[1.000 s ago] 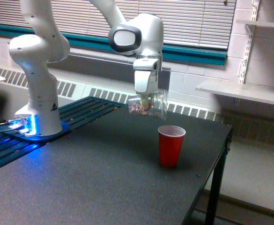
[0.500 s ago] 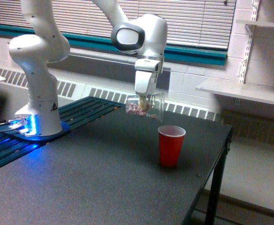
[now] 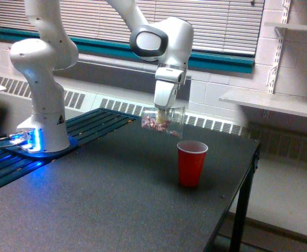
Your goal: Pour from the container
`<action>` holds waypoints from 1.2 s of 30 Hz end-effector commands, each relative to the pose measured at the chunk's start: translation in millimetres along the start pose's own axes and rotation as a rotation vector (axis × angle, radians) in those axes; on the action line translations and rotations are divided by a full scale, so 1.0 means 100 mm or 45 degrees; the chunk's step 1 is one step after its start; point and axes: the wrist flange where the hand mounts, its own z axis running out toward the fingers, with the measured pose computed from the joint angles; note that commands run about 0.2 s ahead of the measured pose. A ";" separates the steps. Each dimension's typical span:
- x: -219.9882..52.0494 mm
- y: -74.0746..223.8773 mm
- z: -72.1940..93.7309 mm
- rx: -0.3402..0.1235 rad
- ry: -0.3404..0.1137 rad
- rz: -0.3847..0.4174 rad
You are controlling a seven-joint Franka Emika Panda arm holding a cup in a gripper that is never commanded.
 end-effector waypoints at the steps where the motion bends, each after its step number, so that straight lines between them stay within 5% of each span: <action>1: 0.03 -0.07 -0.01 -0.024 -0.009 -0.036; 36: 0.06 -0.22 -0.10 -0.124 -0.070 -0.101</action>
